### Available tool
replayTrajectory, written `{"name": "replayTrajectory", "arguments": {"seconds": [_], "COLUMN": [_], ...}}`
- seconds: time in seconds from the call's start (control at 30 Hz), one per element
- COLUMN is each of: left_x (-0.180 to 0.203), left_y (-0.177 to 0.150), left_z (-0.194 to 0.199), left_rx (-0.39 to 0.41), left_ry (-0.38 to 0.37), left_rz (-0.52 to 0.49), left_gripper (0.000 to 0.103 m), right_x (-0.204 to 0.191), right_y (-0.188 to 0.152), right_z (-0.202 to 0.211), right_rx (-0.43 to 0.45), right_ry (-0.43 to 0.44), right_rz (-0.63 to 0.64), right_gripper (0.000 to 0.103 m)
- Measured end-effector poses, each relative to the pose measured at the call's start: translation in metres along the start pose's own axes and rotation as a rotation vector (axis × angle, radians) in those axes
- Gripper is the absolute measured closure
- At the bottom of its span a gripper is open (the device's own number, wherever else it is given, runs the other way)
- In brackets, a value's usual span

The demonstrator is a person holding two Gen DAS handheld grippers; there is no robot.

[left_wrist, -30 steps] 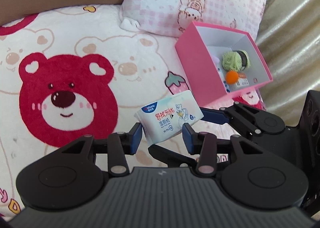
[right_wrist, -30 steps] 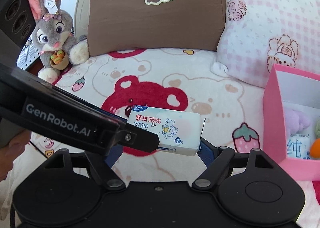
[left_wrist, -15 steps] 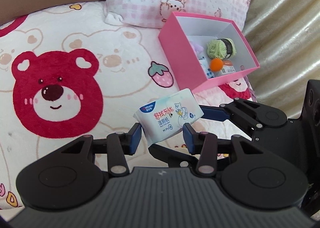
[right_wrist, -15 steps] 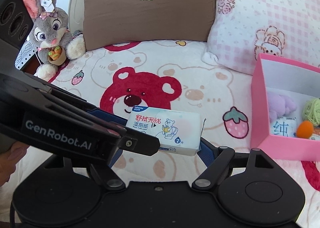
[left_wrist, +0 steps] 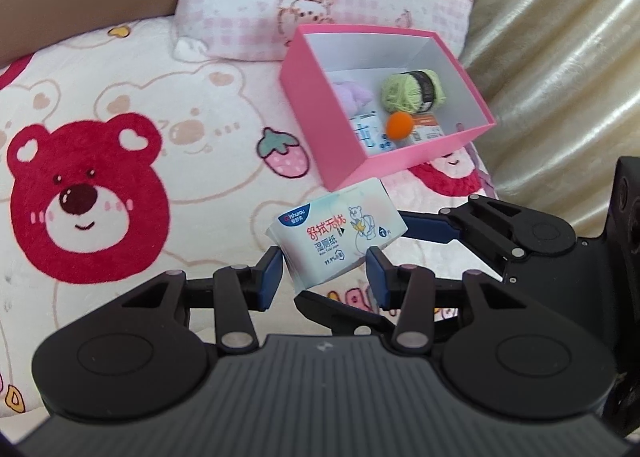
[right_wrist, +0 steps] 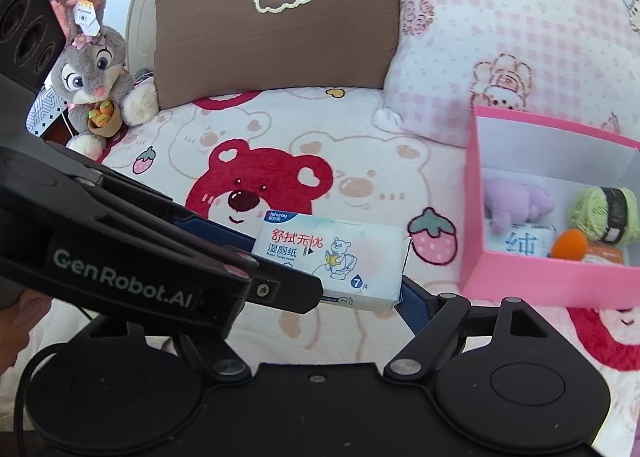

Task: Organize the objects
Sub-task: 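Carry the wet-wipes packet with the left gripper over the pink box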

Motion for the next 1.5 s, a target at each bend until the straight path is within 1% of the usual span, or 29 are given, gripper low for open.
{"name": "replayTrajectory", "arguments": {"seconds": [0.07,0.13,0.33,0.5,0.67,0.83,1.07,1.17,1.27,1.5], "left_x": [0.007,0.013,0.035,0.059,0.078,0.091,0.102,0.107,0.111,0.111], "left_y": [0.001,0.002,0.009,0.018,0.027,0.036,0.052,0.059,0.066,0.084], "left_z": [0.002,0.002,0.002,0.008,0.014,0.010,0.001,-0.003,-0.009,-0.027], "left_rx": [0.001,-0.009,-0.006,0.016,0.041,0.049,0.069,0.069,0.061,0.025], "left_ry": [-0.010,-0.027,-0.038,-0.027,-0.030,-0.044,-0.046,-0.031,-0.034,-0.051], "left_rz": [-0.020,-0.023,-0.069,-0.136,-0.168,-0.181,-0.196,-0.212,-0.207,-0.178], "left_gripper": [0.060,0.060,0.060,0.061,0.061,0.061,0.061,0.060,0.060,0.061], "right_x": [0.004,0.007,0.018,0.025,0.036,0.050,0.066,0.071,0.076,0.092], "right_y": [-0.002,-0.004,-0.007,-0.005,0.000,0.003,0.011,0.014,0.018,0.027], "right_z": [0.007,0.014,0.031,0.047,0.061,0.072,0.076,0.073,0.070,0.068], "right_rx": [-0.002,0.019,0.041,0.042,0.044,0.054,0.074,0.050,0.044,0.076], "right_ry": [0.006,-0.013,-0.040,-0.076,-0.092,-0.101,-0.133,-0.132,-0.155,-0.164], "right_rz": [-0.011,0.002,-0.007,0.008,0.013,-0.009,-0.001,0.014,0.051,0.052], "right_gripper": [0.018,0.018,0.018,0.018,0.018,0.018,0.018,0.018,0.018,0.019]}}
Point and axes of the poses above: each gripper's, at about its wrist camera, not at the fingertips, and z roughly against the way its jaws point, x to its right, y to its top, the point moved 1 cm from there along -z, roughly the way its jaws point, and after that the axes turned 1 degree about y, right-handed, at the moved point
